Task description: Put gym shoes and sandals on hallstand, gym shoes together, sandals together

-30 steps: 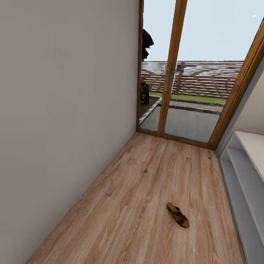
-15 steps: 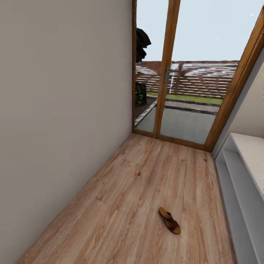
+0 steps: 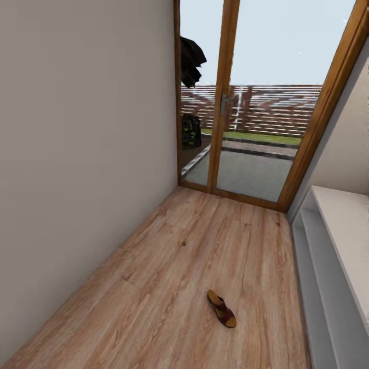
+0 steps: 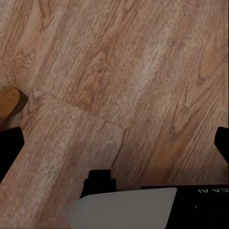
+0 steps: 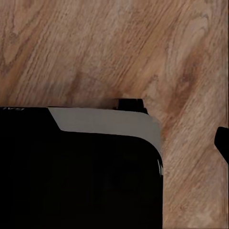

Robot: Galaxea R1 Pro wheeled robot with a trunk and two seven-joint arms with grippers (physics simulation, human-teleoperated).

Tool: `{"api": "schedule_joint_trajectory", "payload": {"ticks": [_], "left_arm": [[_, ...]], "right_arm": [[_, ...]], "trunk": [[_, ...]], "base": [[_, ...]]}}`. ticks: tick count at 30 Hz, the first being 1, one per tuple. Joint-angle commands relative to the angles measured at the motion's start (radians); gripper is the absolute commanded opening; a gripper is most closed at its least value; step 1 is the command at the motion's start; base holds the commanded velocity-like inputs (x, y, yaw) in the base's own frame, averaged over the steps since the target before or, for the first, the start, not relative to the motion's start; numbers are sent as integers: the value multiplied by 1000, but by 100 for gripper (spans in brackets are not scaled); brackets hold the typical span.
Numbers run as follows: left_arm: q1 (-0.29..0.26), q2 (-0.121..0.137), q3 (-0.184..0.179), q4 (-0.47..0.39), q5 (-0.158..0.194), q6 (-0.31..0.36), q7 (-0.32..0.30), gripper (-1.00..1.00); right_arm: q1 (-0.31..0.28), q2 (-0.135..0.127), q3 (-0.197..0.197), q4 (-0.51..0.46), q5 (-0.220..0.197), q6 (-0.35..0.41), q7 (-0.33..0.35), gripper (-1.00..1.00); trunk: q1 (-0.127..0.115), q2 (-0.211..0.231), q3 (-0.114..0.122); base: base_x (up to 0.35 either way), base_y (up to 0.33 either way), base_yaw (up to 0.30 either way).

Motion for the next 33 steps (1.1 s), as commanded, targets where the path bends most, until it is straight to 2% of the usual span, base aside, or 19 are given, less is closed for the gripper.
{"api": "schedule_joint_trajectory", "payload": {"ticks": [1, 7, 16, 33], "left_arm": [[0, 0, 1, 0, 0, 0, 0, 100], [0, 0, 4, 0, 1, 0, 0, 100], [0, 0, 6, 1, 1, 0, 0, 100], [0, 0, 6, 3, 4, 0, 0, 100]], "right_arm": [[0, 0, 0, 0, -1, -2, 0, 100], [0, 0, -2, 0, -2, -8, 0, 100], [0, 0, -2, 0, -2, -9, -1, 100], [0, 0, -2, 0, -3, -9, -1, 100]], "trunk": [[0, 0, 0], [0, 0, -1], [0, 0, -6], [0, 0, -18]], "base": [[0, -306, 0], [13, -305, 25], [70, -246, 201], [7, -19, 252]]}}
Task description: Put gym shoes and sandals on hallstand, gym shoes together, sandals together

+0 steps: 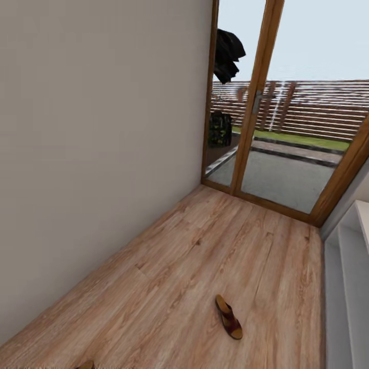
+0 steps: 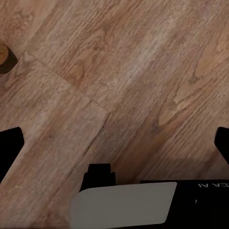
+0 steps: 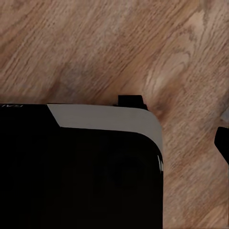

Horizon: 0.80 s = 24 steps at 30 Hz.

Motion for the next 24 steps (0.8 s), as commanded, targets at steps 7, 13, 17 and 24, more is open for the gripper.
{"api": "schedule_joint_trajectory", "payload": {"ticks": [7, 13, 17, 24], "left_arm": [[0, 0, 1, 1, 0, 0, 0, 100], [0, 0, 1, 1, 0, 0, 0, 100], [0, 0, 1, 2, 0, 0, 0, 100], [0, 0, 1, 2, 0, 0, 0, 100]], "right_arm": [[0, 0, 0, 0, 0, 0, -1, 100], [0, 0, 0, 0, 0, 0, -1, 100], [0, 0, 0, 0, 1, 0, -1, 100], [0, 0, 0, 0, 0, 0, -1, 100]], "trunk": [[0, 0, -5], [0, 0, -10], [0, 0, -12], [0, 0, -13]], "base": [[63, 0, 254], [242, -29, 254], [288, -82, 201], [159, -31, 47]]}}
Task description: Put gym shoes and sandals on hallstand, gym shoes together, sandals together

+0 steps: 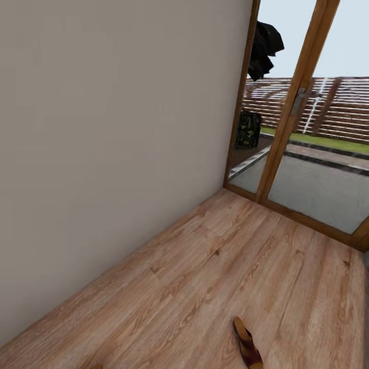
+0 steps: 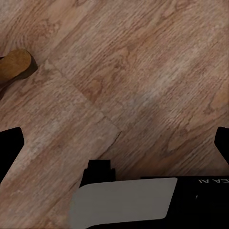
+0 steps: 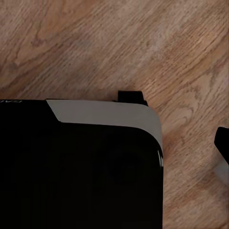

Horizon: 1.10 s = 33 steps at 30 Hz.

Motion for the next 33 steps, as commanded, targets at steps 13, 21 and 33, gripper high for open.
{"api": "schedule_joint_trajectory", "payload": {"ticks": [13, 21, 33], "left_arm": [[0, 0, 0, 0, 0, 0, 0, 100], [0, 0, 0, 0, 0, 0, 0, 100], [0, 0, 0, 0, 0, 0, 0, 100]], "right_arm": [[0, 0, 0, 0, 0, 0, 1, 100], [0, 0, 0, 0, 0, 0, 1, 100], [0, 0, 0, 0, 0, 0, 0, 100]], "trunk": [[0, 0, 0], [0, 0, 0], [0, 0, -5]], "base": [[95, -49, 4], [235, -149, 1], [31, -20, 168]]}}
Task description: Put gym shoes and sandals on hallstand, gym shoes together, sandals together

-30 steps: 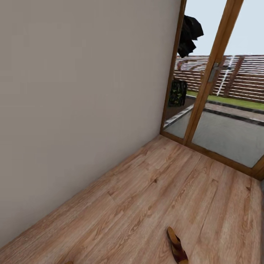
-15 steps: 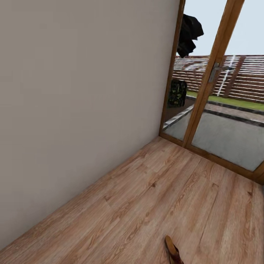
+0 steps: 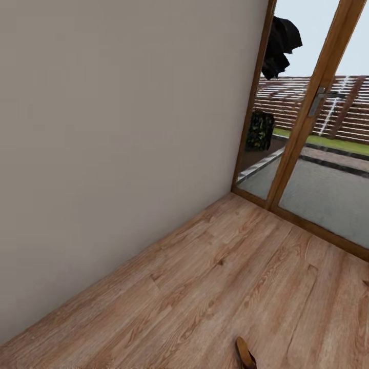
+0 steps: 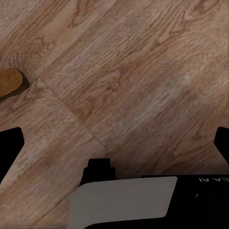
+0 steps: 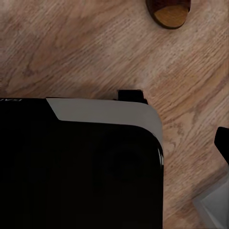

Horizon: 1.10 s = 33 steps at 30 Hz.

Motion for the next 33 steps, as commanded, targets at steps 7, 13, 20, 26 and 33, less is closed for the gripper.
{"api": "schedule_joint_trajectory", "payload": {"ticks": [7, 13, 20, 26, 33], "left_arm": [[0, 0, 0, 0, 0, 0, 0, 100], [0, 0, 0, 0, 0, 0, 0, 100], [0, 0, 0, 0, 0, 0, 0, 100], [0, 0, -1, 0, 0, 0, 0, 100], [0, 0, -1, 0, 0, 0, 0, 100]], "right_arm": [[0, 0, 0, 0, 0, 0, 0, 100], [0, 0, 0, 0, 0, 0, 0, 100], [0, 0, 0, 0, 0, 0, 0, 100], [0, 0, 0, 0, 0, 0, 0, 100], [0, 0, 0, 0, 0, 0, 0, 100]], "trunk": [[0, 0, -4], [0, 0, -8], [0, 0, -12], [0, 0, -15], [0, 0, -20]], "base": [[2, -1, 262], [0, 0, 267], [0, 0, 268], [0, 0, 268], [0, 0, 268]]}}
